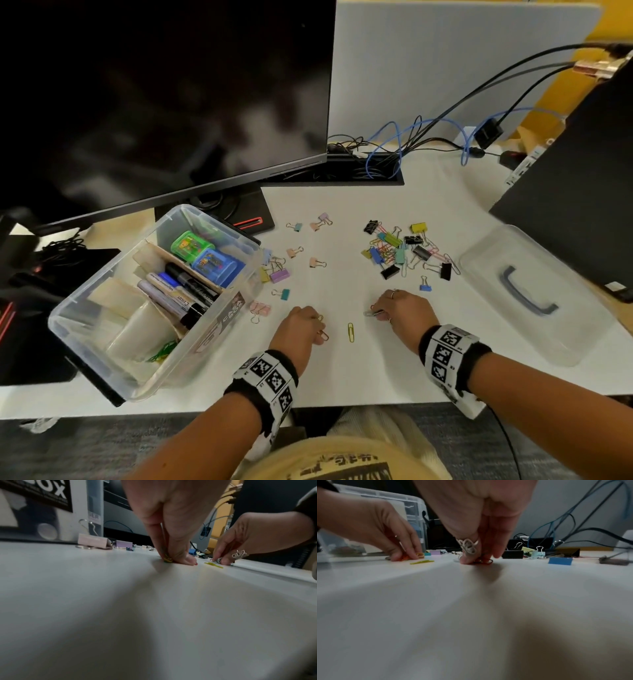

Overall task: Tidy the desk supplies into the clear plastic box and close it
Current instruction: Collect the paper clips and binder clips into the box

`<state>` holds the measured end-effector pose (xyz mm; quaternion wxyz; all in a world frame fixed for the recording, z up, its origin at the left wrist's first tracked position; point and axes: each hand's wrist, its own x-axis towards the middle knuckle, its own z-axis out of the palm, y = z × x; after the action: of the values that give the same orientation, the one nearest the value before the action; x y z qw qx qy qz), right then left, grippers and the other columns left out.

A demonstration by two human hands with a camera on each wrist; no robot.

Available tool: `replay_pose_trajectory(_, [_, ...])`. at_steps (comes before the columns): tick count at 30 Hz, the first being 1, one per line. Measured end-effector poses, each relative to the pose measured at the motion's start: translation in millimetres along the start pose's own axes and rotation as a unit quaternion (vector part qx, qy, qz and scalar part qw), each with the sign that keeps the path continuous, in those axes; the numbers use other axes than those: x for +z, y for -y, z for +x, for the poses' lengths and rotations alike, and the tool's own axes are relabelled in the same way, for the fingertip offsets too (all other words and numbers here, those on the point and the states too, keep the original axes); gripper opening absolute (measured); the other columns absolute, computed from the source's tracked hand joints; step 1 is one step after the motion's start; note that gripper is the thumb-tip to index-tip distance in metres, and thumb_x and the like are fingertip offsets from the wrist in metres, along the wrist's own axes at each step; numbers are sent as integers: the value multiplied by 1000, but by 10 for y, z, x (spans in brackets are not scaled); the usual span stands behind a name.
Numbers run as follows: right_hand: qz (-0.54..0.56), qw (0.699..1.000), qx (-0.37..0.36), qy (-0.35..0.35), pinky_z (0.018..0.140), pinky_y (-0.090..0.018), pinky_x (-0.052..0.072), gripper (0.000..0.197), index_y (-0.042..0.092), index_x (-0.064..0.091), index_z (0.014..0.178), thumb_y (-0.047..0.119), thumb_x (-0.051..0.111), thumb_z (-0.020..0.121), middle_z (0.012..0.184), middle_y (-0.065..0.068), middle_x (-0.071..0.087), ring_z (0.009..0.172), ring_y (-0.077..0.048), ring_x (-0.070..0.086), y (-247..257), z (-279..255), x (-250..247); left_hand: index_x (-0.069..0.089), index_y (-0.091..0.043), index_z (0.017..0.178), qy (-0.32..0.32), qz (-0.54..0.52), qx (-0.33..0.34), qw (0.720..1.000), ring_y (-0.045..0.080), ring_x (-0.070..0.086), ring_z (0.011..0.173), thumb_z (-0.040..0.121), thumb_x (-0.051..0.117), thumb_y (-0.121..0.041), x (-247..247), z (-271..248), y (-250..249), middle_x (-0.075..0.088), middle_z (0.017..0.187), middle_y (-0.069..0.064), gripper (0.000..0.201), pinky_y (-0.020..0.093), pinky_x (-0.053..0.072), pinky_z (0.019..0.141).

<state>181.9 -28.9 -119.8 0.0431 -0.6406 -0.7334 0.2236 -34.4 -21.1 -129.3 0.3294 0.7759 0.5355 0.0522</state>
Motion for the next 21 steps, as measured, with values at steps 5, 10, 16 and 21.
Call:
replay_pose_trajectory(5, [-4, 999, 37, 4, 80, -29, 48, 30, 5, 61, 107, -8, 47, 84, 107, -12, 64, 96, -24, 64, 82, 14, -48, 69, 6, 91, -3, -41, -42, 998, 30, 59, 99, 83, 52, 13, -29, 17, -27, 61, 109, 21, 20, 29, 48, 82])
replay_pose_trajectory(10, [-99, 992, 42, 64, 81, -33, 48, 47, 6, 41, 127, -8, 43, 83, 115, -16, 57, 104, -27, 59, 200, 70, -53, 62, 2, 106, 3, -2, -29, 1000, 24, 63, 100, 87, 51, 8, -64, 117, -53, 62, 113, 16, 23, 21, 48, 83])
replay_pose_trajectory(16, [-203, 979, 8, 33, 31, -11, 34, 50, 7, 58, 52, -2, 83, 9, 40, -5, 53, 31, -16, 51, 240, 135, 108, 46, -3, 121, 15, -23, -48, 998, 24, 64, 90, 85, 52, 6, -161, 171, -121, 57, 99, 13, 37, 21, 47, 71])
replay_pose_trajectory(21, [-78, 992, 65, 71, 73, -29, 42, 30, -5, 52, 109, -11, 51, 80, 107, -22, 58, 94, -31, 58, 251, 163, -35, 62, -2, 115, -18, -158, -106, 982, 15, 57, 90, 86, 63, -3, -301, 222, -83, 67, 106, 16, 29, 8, 40, 72])
